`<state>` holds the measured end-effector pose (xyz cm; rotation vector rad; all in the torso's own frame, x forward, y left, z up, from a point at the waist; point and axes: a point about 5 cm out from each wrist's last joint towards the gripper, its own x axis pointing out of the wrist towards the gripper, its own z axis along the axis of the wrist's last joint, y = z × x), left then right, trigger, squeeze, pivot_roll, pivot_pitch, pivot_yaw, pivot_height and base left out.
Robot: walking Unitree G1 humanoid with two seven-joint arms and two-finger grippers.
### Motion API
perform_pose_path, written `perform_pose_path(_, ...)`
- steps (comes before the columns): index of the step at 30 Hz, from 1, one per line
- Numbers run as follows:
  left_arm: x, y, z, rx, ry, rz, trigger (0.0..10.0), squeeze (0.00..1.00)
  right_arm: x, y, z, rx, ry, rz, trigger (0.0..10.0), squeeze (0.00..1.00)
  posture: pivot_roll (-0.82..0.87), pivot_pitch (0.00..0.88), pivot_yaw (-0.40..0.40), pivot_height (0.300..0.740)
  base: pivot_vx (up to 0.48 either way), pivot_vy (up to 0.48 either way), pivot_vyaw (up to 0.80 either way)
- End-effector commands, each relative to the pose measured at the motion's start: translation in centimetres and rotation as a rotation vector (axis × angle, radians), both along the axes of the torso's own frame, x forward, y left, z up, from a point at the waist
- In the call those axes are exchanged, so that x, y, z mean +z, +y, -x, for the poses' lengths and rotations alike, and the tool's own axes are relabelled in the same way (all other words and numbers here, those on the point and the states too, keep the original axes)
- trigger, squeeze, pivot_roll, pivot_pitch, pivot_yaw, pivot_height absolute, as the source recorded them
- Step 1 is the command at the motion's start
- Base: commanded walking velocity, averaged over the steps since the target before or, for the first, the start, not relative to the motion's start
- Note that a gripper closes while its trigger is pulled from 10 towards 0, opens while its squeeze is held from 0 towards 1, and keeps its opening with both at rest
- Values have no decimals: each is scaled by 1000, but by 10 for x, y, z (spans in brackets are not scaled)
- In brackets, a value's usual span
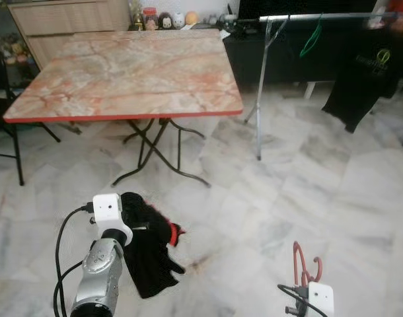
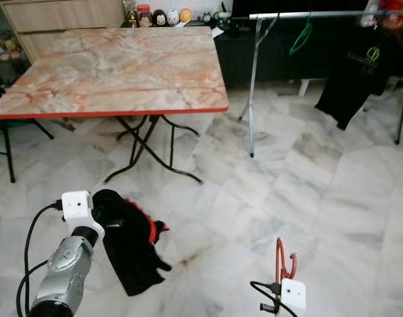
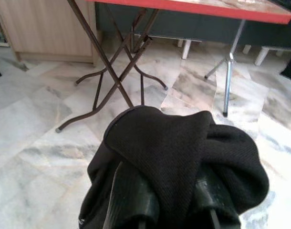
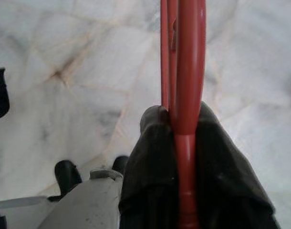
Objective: Hang hanger
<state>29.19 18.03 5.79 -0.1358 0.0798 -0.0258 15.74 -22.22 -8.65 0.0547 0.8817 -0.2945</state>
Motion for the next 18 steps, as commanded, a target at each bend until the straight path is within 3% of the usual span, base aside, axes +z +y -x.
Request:
perform_pose_path(1, 10, -1, -5, -5, -42, -3, 10000, 0, 0, -3, 3, -4, -1, 10, 10000, 0, -113, 0, 3, 740, 0, 330, 0)
perform_pose_path(18, 14, -5, -5, -38, -69, -1, 10000, 0, 1, 0, 1, 11, -21, 7, 10000, 0, -104, 0, 7, 740, 0, 0, 0)
